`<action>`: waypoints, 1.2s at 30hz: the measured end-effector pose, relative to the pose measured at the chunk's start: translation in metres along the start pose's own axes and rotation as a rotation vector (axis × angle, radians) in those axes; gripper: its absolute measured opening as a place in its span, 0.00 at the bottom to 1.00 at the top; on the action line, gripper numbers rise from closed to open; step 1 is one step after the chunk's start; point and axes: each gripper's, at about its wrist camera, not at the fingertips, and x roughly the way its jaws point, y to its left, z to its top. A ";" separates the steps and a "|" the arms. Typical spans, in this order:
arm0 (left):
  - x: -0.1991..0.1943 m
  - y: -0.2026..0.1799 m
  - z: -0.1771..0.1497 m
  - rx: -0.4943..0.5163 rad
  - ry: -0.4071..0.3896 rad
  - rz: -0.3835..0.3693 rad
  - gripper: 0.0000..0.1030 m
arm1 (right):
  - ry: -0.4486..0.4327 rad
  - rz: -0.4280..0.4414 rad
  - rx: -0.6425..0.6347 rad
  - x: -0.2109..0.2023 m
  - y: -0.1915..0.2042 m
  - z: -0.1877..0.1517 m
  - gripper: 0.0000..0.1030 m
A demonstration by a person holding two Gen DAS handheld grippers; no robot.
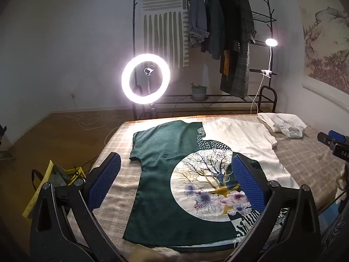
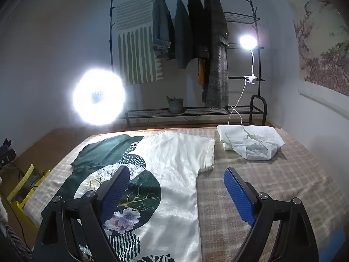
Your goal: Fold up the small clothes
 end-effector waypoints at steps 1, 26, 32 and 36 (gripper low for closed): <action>0.000 0.000 0.000 0.004 -0.002 0.002 1.00 | 0.003 -0.002 -0.002 0.000 0.000 0.000 0.87; -0.001 0.010 0.003 -0.016 -0.018 0.017 1.00 | -0.008 0.008 0.016 0.001 0.000 0.001 0.87; -0.001 0.010 0.004 -0.015 -0.018 0.018 1.00 | -0.008 0.010 0.016 0.001 0.000 0.000 0.87; -0.001 0.009 0.004 -0.015 -0.018 0.019 1.00 | -0.007 0.009 0.017 0.001 0.000 0.001 0.87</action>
